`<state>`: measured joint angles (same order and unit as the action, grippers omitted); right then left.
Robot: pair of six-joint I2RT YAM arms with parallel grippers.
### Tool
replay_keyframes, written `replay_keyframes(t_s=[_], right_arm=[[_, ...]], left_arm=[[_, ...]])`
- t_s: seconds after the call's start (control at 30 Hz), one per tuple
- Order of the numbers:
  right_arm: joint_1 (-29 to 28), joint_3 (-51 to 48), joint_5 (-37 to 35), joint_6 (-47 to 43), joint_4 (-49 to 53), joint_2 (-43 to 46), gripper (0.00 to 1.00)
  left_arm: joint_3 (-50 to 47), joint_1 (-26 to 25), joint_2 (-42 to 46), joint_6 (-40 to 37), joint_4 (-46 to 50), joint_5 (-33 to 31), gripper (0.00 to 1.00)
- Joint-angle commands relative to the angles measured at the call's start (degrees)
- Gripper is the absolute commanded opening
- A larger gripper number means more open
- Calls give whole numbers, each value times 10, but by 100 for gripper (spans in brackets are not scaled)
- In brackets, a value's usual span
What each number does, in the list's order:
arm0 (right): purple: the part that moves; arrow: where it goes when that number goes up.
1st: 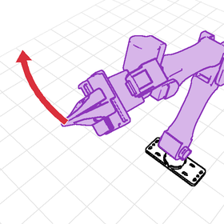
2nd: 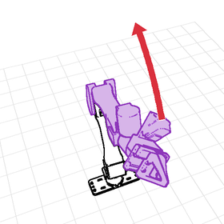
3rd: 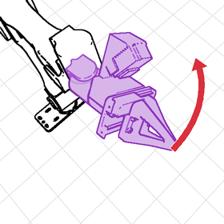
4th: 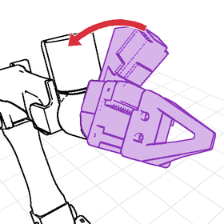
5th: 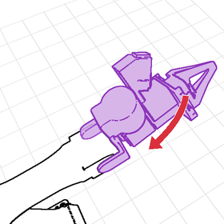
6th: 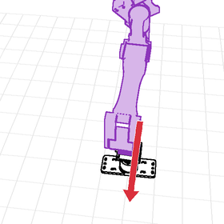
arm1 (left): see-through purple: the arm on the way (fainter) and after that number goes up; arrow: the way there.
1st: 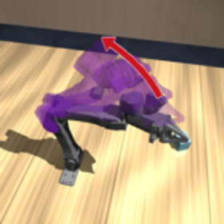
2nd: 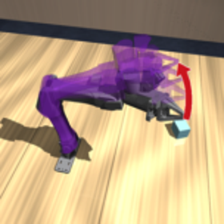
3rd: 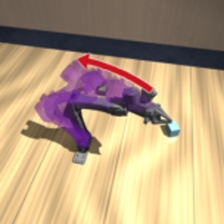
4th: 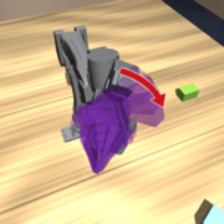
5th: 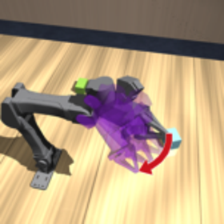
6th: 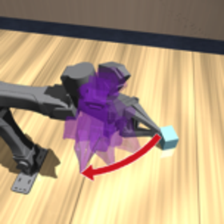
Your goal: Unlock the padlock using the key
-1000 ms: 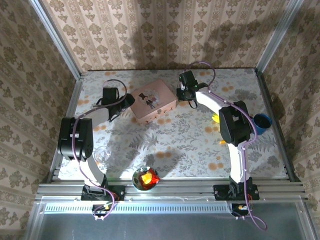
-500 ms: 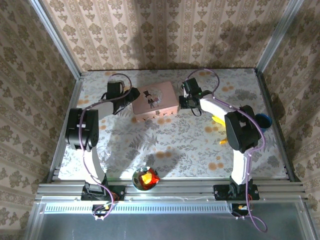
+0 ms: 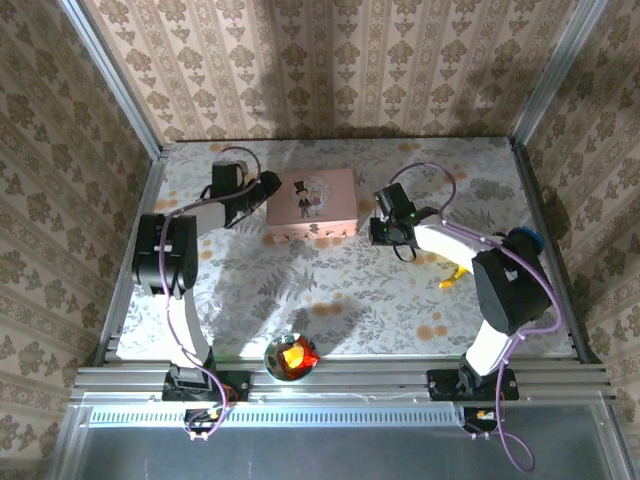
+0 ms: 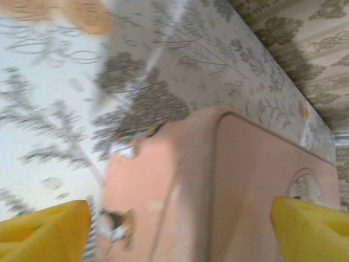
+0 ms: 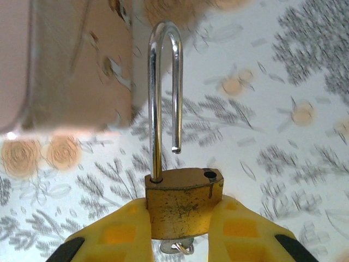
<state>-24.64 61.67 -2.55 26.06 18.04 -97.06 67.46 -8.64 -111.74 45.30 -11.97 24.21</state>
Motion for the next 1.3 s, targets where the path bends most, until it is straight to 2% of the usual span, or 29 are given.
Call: replay_keyframes(t_s=[0.0,0.07,0.27,0.53,0.67,0.83,1.0,1.1,1.27], right_arm=[[-14,-28,-4,38,54,53,0],[-24,-40,3,44,77,72,0],[-46,-72,44,57,117,99,0],[-51,-64,60,46,157,40,2],[-52,-52,70,37,154,10,7],[-52,-35,61,27,163,-12,23],[-52,-28,77,27,156,-16,50],[-52,-26,83,29,155,-7,54],[-52,-20,67,30,179,27,55]], left_arm=[[-37,26,68,3,3,-12,93],[-64,36,100,3,5,-18,100],[-130,50,195,-2,24,-32,100],[-177,52,325,-34,82,-72,100],[-190,53,390,-55,122,-101,100],[-193,59,450,-79,167,-129,100],[-200,66,494,-93,199,-155,100],[-200,74,513,-100,215,-166,100],[-200,89,547,-106,239,-174,100]])
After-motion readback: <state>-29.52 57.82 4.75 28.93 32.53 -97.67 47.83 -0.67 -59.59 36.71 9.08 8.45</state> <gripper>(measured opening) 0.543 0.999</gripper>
